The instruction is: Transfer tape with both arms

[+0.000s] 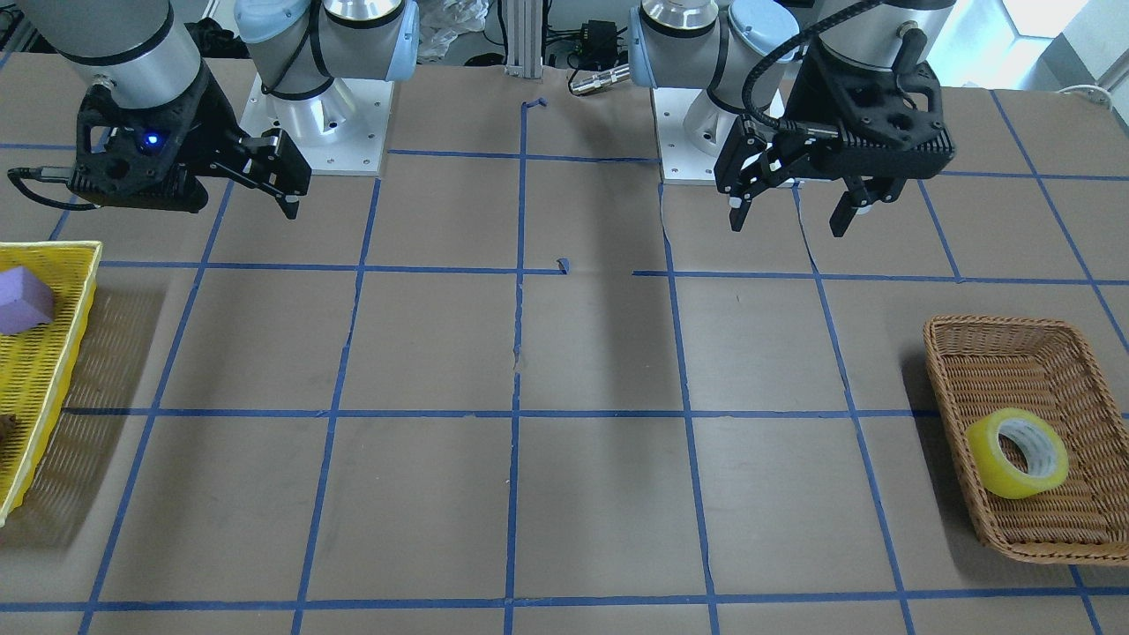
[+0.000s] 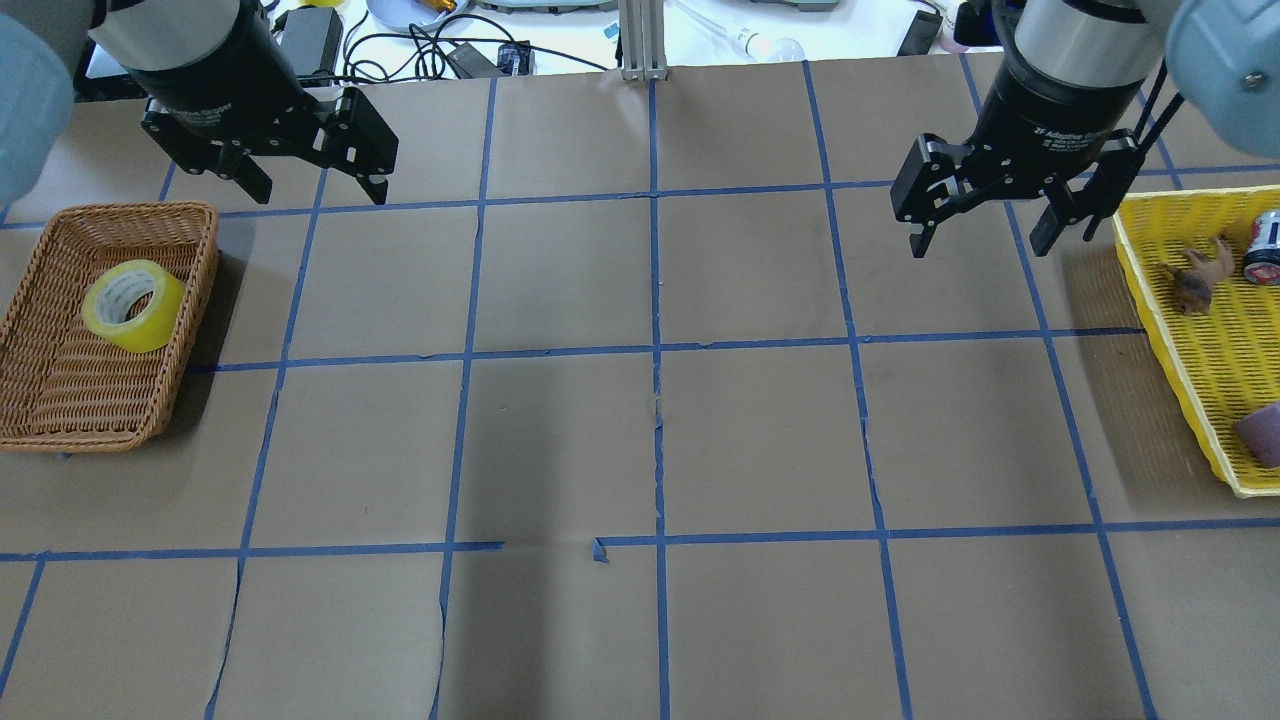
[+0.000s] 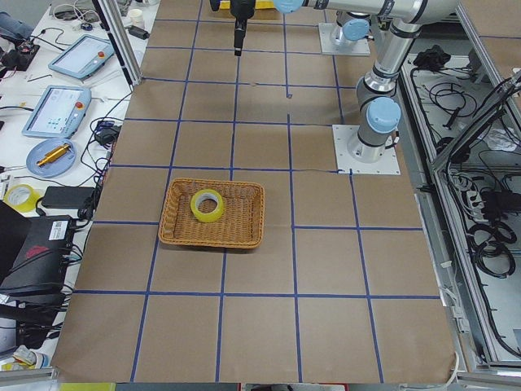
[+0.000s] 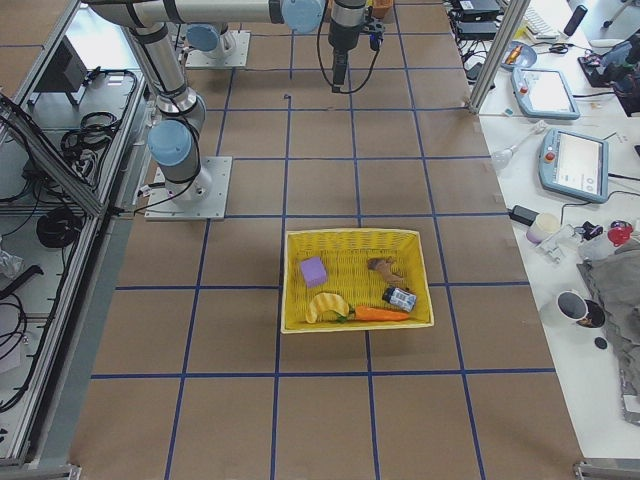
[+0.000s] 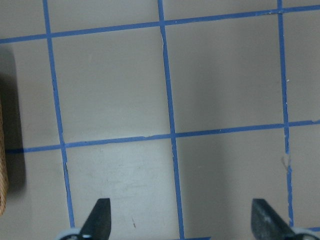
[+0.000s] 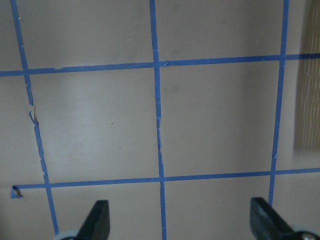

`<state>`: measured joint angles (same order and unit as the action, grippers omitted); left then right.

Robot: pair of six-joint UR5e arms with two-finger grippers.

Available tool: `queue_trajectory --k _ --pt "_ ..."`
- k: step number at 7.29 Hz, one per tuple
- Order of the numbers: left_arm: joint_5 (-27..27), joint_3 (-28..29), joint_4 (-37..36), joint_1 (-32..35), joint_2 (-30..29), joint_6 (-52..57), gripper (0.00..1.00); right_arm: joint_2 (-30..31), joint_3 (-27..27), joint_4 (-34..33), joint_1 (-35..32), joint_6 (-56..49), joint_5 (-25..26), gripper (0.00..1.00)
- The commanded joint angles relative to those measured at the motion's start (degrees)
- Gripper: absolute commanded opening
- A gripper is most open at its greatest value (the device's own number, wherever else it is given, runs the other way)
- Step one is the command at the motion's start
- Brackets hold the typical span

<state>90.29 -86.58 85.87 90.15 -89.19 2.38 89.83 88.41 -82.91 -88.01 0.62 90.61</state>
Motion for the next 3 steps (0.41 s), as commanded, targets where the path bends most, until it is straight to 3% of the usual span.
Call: queue_trajectory --k 1,3 --pt "0.06 0.0 -1.4 -0.14 -0.36 0.17 1.0 0.0 0.01 0.11 0.03 0.0 0.0 1.0" --pt "0.23 -0.79 -1.4 -0.06 -0.1 0.17 1.0 0.0 0.01 0.11 -0.05 0.0 0.0 1.0"
